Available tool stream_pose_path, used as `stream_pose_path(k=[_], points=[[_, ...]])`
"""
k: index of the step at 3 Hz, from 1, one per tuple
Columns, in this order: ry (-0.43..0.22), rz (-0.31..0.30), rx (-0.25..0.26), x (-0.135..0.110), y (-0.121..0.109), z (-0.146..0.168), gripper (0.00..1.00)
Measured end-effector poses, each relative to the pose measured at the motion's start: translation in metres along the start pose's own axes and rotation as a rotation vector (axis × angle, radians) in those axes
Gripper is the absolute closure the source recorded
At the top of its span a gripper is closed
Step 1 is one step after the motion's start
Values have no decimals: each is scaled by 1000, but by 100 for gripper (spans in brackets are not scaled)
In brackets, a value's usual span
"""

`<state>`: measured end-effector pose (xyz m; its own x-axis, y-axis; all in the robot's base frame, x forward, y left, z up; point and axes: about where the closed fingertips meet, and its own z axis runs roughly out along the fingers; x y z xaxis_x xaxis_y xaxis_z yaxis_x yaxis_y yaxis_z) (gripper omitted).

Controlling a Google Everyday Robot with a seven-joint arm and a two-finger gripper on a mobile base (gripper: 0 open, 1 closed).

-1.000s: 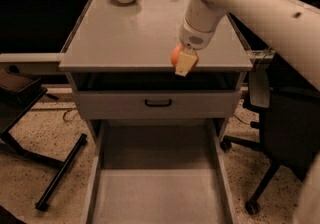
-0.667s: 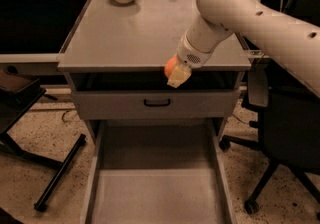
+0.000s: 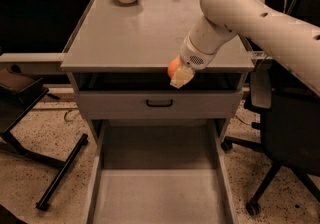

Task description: Place orange into middle drawer

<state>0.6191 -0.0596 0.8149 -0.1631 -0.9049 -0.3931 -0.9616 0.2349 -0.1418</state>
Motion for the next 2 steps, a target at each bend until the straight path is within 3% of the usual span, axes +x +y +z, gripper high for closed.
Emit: stream_pose_path(k=[1,2], points=[[-3,-4,15,-2,-4,-9,100],[2,34,112,4,-12,-69,100]])
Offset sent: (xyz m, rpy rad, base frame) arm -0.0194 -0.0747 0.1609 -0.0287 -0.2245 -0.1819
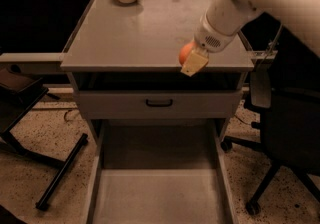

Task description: Place orange into middle drawer

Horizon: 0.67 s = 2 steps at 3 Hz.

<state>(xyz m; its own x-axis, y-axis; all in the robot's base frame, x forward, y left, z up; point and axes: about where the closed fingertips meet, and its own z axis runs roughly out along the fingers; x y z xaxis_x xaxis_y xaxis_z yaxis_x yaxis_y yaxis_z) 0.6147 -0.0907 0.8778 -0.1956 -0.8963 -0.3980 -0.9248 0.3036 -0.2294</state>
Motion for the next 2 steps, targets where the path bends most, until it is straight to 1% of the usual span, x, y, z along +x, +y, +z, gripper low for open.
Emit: stream_pose_path(k=[1,2], points=[[5,62,73,15,11,-58,100],[-52,136,33,46,41,-56,100]])
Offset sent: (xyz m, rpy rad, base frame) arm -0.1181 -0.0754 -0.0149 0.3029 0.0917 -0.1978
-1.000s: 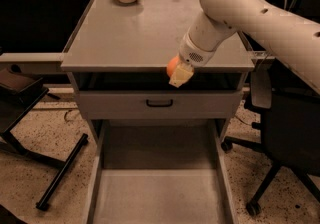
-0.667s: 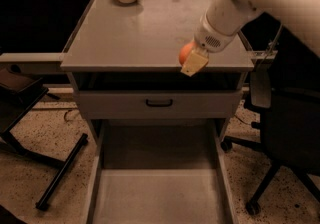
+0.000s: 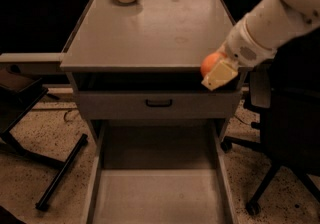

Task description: Place orange into middle drawer

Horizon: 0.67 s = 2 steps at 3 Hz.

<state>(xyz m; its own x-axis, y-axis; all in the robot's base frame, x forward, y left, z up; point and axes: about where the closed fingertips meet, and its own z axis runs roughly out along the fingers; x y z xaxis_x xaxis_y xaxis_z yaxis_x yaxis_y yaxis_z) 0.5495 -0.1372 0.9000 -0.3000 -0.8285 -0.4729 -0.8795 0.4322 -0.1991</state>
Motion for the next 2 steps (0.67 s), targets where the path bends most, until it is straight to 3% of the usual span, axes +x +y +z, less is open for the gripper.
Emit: stream_pose_path(k=[1,2], points=[[-148,62,-120,24,31,46,100],[-290,58,-252,29,49,111,100]])
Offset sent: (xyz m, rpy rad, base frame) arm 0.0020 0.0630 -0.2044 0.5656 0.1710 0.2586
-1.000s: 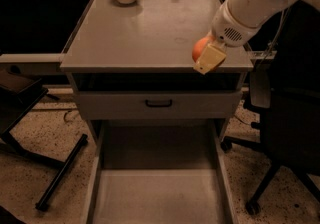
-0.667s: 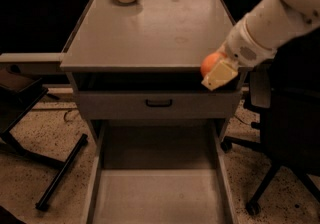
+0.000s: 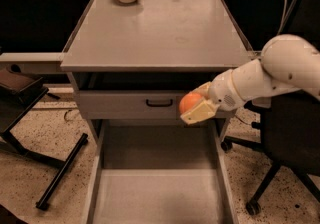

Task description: Place orange into middle drawer

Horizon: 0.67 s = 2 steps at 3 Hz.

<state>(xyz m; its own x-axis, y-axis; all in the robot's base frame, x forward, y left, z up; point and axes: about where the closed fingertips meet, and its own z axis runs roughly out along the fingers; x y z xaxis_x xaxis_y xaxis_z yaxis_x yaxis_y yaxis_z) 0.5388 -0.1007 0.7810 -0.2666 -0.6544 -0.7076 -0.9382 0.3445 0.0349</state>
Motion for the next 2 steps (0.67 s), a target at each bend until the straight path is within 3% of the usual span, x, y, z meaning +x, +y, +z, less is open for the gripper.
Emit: stream_pose_path(k=[1,2], points=[[-75,-6,-120,27,0,58,100],[-75,-6,-120,27,0,58,100]])
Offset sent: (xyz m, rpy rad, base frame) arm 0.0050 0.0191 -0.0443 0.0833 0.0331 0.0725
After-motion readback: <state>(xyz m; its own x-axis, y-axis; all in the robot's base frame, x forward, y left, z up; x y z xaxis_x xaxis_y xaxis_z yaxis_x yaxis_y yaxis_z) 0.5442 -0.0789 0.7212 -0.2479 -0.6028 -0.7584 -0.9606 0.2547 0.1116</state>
